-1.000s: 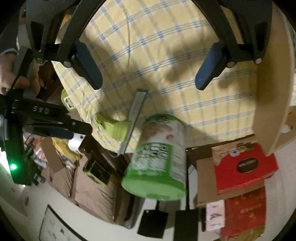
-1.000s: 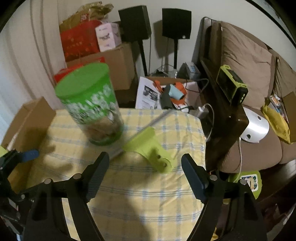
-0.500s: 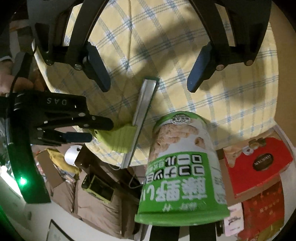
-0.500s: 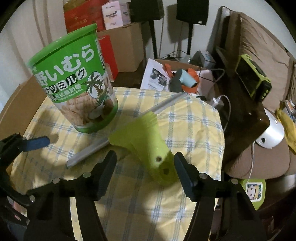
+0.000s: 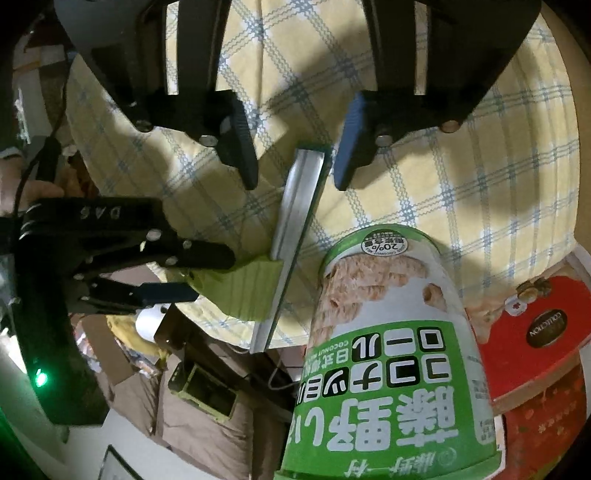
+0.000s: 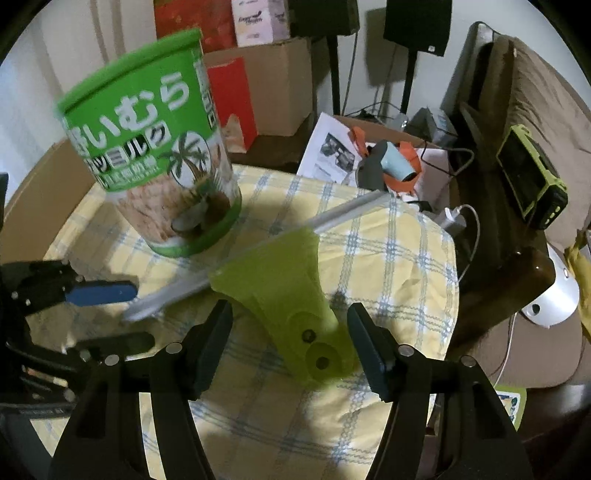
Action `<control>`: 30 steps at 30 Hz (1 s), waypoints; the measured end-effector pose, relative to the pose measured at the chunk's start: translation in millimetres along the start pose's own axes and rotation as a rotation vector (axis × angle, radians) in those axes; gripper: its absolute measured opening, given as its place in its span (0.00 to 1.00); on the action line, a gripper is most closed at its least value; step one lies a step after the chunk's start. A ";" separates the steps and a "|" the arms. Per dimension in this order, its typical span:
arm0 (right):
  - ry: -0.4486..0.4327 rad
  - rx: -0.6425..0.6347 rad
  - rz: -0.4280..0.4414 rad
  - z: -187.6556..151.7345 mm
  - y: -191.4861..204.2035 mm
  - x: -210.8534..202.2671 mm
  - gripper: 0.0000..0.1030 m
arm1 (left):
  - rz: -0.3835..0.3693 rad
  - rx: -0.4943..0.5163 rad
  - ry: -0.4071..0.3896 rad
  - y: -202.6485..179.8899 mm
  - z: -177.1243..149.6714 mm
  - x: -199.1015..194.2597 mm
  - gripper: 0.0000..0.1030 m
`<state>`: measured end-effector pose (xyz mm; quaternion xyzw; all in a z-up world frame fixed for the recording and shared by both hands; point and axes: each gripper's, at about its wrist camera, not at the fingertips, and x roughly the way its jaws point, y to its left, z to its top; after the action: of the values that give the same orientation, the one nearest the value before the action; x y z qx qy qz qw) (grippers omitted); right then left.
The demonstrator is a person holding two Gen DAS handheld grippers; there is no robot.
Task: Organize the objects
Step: 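Grasp the lime-handled squeegee by its handle with the right tool and lift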
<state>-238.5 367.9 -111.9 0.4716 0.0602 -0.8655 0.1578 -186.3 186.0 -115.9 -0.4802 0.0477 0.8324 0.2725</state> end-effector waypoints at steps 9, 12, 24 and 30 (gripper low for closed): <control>0.012 -0.116 -0.103 -1.3 17.7 10.6 0.47 | -0.090 -0.128 0.006 29.5 -0.1 -2.7 0.20; 0.026 -0.122 -0.056 -5.5 20.6 6.3 0.44 | -0.113 -0.150 0.005 39.9 -5.1 -10.3 0.20; -0.010 -0.125 0.055 -19.5 68.1 -21.5 0.35 | -0.058 -0.267 -0.096 78.4 -28.1 -73.3 0.31; -0.018 -0.136 0.057 -24.1 96.7 -23.8 0.34 | -0.102 -0.358 -0.125 87.9 -43.7 -93.6 0.54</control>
<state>-175.4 287.9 -100.9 0.4536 0.1043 -0.8587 0.2146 -159.9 58.4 -78.0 -0.4704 -0.1423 0.8409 0.2269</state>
